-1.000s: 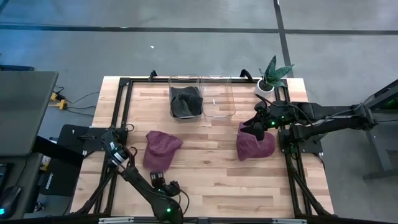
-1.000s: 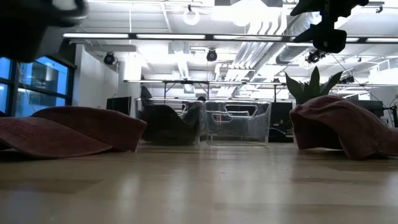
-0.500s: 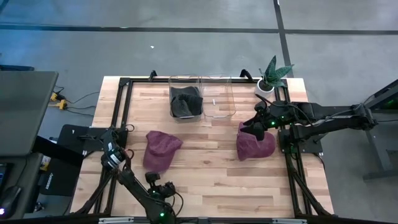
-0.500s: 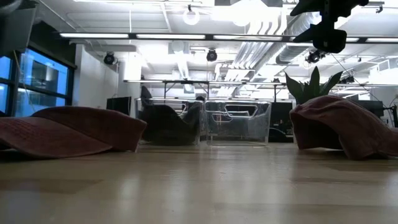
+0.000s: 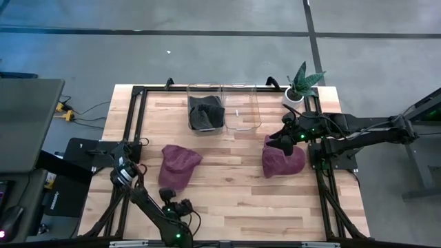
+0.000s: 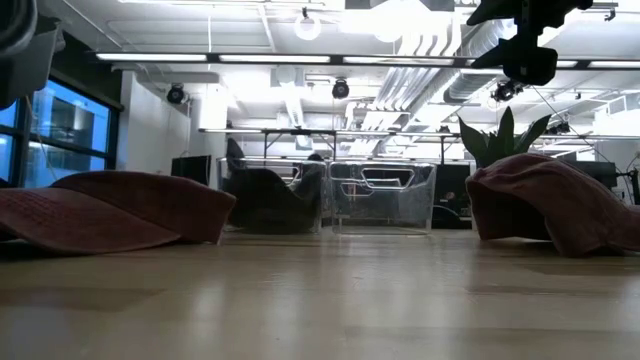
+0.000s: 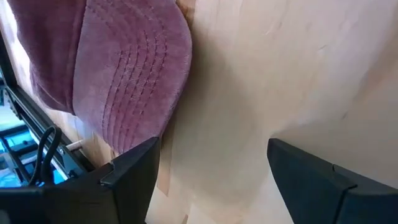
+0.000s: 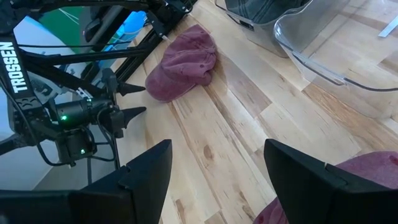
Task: Pick & Place hat
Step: Put the left red cap into the right transparent bin
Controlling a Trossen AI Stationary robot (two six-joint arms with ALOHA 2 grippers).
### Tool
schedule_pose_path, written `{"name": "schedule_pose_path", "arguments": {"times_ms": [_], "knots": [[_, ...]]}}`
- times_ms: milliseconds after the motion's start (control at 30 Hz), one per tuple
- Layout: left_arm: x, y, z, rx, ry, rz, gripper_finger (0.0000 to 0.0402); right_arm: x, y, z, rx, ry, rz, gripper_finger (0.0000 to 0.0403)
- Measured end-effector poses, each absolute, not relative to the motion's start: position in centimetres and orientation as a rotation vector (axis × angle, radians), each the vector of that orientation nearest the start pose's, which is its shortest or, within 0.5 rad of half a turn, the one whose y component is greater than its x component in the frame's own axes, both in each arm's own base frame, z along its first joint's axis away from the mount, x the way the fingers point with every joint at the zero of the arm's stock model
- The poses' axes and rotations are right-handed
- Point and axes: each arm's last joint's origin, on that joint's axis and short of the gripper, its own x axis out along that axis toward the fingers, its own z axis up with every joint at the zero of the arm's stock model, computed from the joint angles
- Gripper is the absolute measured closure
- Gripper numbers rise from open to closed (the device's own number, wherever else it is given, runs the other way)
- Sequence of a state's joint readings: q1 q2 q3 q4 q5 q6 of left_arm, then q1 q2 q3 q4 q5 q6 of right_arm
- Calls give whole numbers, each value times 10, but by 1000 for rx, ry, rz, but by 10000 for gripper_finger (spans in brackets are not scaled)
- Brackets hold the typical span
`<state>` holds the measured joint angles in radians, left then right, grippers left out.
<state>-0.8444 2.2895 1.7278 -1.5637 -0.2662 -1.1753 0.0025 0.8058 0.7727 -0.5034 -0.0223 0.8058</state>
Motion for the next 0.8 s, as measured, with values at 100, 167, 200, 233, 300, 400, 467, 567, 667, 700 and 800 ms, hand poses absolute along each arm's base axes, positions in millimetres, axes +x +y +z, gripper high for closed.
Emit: {"name": "schedule_pose_path", "arguments": {"times_ms": [100,167,200,233,300,400,467,567,667,700,800], "knots": [[259,-280,142,305,1596,659,114,167,1,296,791,517,-193,153],[258,-280,142,296,1613,655,114,167,1,296,791,517,-193,153],[258,-281,143,283,1630,652,114,167,1,296,790,517,-193,153],[258,-281,143,275,1639,649,114,167,1,296,790,517,-193,153],[256,-283,145,277,1634,640,114,167,1,296,791,517,-193,153],[255,-283,153,274,1612,625,114,167,1,296,790,517,-193,153],[256,-282,157,264,1596,624,114,167,1,296,791,517,-193,153],[255,-281,164,251,1584,617,114,167,1,296,790,517,-193,153],[254,-278,166,280,1566,609,114,167,1,296,790,517,-192,153],[253,-276,166,290,1565,609,114,167,1,296,790,517,-193,153],[252,-267,162,308,1582,633,114,167,1,296,790,517,-192,153]]}}
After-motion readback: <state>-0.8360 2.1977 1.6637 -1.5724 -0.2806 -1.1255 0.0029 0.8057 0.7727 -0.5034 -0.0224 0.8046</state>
